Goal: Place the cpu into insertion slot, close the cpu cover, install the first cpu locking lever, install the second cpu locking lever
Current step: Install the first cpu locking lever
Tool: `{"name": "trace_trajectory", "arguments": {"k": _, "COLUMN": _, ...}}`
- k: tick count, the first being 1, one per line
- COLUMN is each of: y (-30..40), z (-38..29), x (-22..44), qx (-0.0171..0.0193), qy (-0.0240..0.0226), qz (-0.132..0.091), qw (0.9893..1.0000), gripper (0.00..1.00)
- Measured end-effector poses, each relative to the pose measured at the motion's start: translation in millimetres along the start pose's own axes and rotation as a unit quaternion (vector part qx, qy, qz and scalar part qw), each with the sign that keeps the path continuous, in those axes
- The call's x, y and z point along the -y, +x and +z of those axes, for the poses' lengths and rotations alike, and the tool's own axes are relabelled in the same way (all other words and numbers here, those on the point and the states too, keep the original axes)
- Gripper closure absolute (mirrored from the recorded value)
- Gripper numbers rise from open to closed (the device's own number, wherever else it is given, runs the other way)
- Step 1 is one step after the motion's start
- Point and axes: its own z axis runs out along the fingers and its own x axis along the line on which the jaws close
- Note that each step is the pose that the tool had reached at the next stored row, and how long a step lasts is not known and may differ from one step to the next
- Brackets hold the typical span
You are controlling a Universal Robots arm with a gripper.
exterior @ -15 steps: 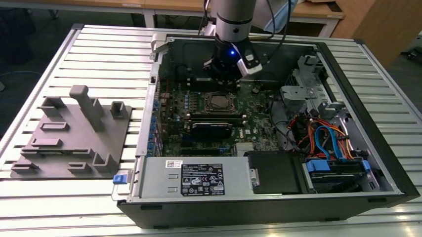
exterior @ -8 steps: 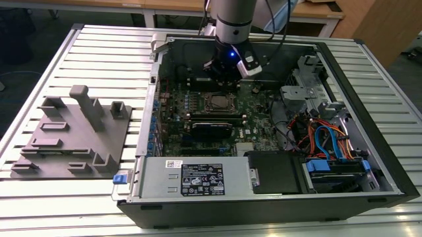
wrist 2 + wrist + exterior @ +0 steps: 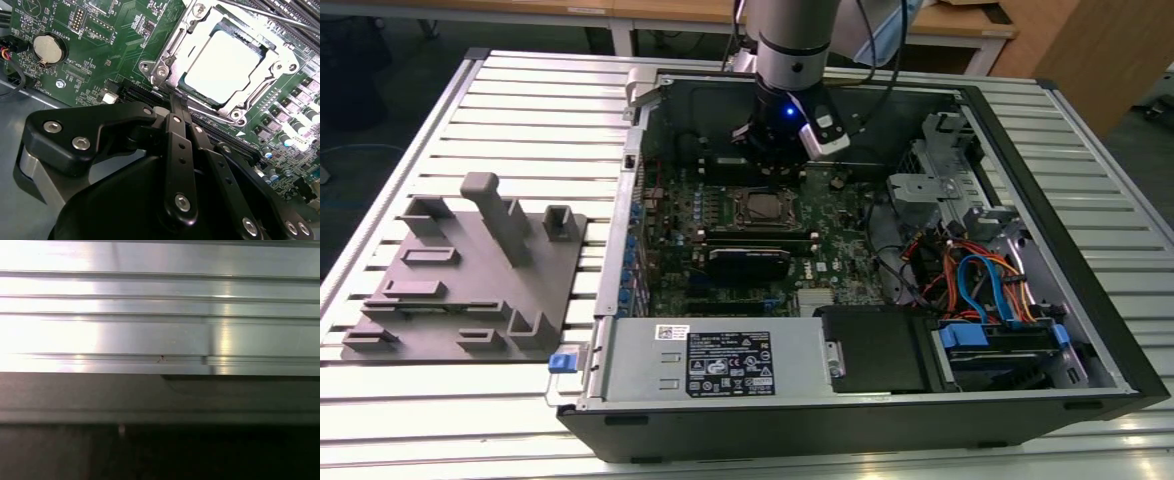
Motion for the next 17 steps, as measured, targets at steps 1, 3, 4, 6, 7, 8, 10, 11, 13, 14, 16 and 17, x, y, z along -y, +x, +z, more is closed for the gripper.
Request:
{"name": "trace_trajectory", "arguments": {"k": 1, "y": 0.0, "z": 0.1, "x": 0.0, "qx": 0.0001, "qy": -0.0001, "qz": 0.000, "qw": 1.0000, "gripper": 0.90}}
{"name": "trace_trajectory", "arguments": {"k": 3, "y": 0.0, "z": 0.1, "x": 0.0, "qx": 0.0001, "qy": -0.0002, "qz": 0.000, "qw": 1.0000, "gripper": 0.90}}
{"name": "trace_trajectory", "arguments": {"k": 4, "y": 0.0, "z": -0.2, "x": -0.1, "qx": 0.0001, "qy": -0.0001, "qz": 0.000, "qw": 1.0000, "gripper": 0.90}}
{"name": "trace_trajectory", "arguments": {"k": 6, "y": 0.0, "z": -0.9, "x": -0.1, "qx": 0.0001, "qy": -0.0001, "qz": 0.000, "qw": 1.0000, "gripper": 0.90}}
{"name": "trace_trajectory", "arguments": {"k": 7, "y": -0.1, "z": -1.3, "x": -0.1, "qx": 0.0001, "qy": -0.0001, "qz": 0.000, "qw": 1.0000, "gripper": 0.90}}
{"name": "trace_trajectory", "arguments": {"k": 8, "y": -0.1, "z": -1.4, "x": -0.1, "qx": 0.0001, "qy": -0.0002, "qz": 0.000, "qw": 1.0000, "gripper": 0.90}}
{"name": "trace_trajectory", "arguments": {"k": 10, "y": -0.6, "z": -1.4, "x": -0.1, "qx": 0.0001, "qy": -0.0002, "qz": 0.000, "qw": 1.0000, "gripper": 0.90}}
{"name": "trace_trajectory", "arguments": {"k": 11, "y": -1.2, "z": -1.3, "x": -0.1, "qx": 0.0001, "qy": -0.0002, "qz": 0.000, "qw": 1.0000, "gripper": 0.90}}
{"name": "trace_trajectory", "arguments": {"k": 13, "y": -1.9, "z": -1.0, "x": -0.1, "qx": 0.0000, "qy": -0.0001, "qz": 0.000, "qw": 1.0000, "gripper": 0.90}}
{"name": "trace_trajectory", "arguments": {"k": 14, "y": -2.2, "z": -0.8, "x": 0.0, "qx": 0.0000, "qy": 0.0000, "qz": 0.000, "qw": 1.0000, "gripper": 0.90}}
{"name": "trace_trajectory", "arguments": {"k": 16, "y": -2.4, "z": -0.7, "x": 0.0, "qx": 0.0000, "qy": 0.0000, "qz": 0.000, "qw": 1.0000, "gripper": 0.90}}
{"name": "trace_trajectory", "arguments": {"k": 17, "y": -2.4, "z": -0.5, "x": -0.1, "qx": 0.0001, "qy": -0.0001, "qz": 0.000, "qw": 1.0000, "gripper": 0.90}}
